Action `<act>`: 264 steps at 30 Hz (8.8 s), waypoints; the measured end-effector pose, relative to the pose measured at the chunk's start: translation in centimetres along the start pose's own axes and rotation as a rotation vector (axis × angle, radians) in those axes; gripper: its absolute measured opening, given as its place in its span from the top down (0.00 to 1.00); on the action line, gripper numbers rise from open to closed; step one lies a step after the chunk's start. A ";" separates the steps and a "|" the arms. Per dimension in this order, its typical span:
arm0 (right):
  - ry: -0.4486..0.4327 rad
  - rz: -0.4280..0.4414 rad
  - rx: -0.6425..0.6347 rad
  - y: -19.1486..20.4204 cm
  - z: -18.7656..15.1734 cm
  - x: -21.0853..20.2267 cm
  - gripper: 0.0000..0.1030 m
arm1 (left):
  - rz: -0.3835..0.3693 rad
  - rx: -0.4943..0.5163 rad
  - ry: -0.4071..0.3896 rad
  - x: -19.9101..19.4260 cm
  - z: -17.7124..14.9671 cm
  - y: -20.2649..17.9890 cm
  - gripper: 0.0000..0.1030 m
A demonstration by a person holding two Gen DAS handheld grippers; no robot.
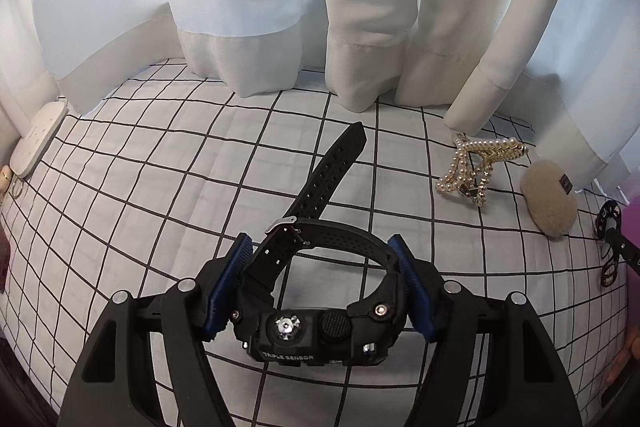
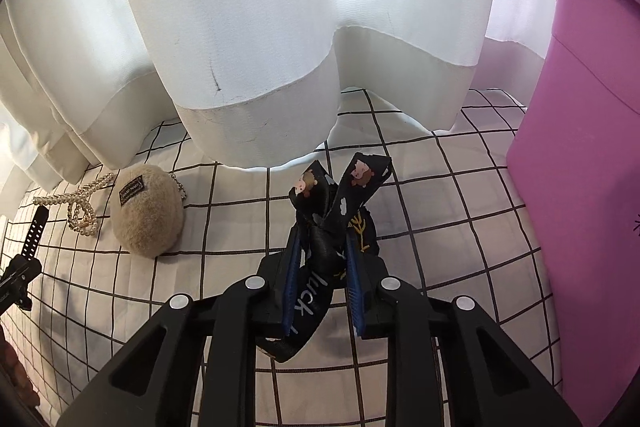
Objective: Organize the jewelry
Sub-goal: 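Carry the watch and lanyard over the pink tub with both tools, then open both tools to drop the watch and lanyard into the tub, then withdraw both open tools from the tub back over the table, then grasp the gold pearl claw clip with the left tool while the right tool grasps the beige pouf, then carry the pearl clip and pouf over the pink tub with both tools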
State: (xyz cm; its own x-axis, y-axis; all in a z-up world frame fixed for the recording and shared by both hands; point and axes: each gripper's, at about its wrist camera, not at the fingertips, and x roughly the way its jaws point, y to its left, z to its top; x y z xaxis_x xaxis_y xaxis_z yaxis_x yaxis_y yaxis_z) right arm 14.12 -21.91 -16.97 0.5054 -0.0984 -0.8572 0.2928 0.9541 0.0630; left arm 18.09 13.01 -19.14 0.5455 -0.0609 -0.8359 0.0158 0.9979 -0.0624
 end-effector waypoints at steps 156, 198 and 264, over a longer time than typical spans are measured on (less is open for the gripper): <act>0.010 0.256 -0.152 8.8 0.9 -2.8 0.31 | -0.045 0.157 -0.087 -2.6 2.8 -7.0 0.06; 0.065 0.157 -0.260 13.2 2.0 6.7 0.31 | -0.120 0.260 -0.035 7.7 5.6 -10.6 0.06; -0.065 0.248 -0.151 7.0 -2.6 -9.3 0.47 | -0.229 0.282 -0.126 -7.6 -0.7 -9.9 0.73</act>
State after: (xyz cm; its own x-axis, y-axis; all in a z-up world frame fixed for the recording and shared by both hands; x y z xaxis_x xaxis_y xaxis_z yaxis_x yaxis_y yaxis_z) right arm 9.36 -13.56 -9.89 0.5988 0.1297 -0.7903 0.0321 0.9821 0.1855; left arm 13.17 3.56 -12.53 0.5996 -0.2973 -0.7430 0.3697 0.9263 -0.0723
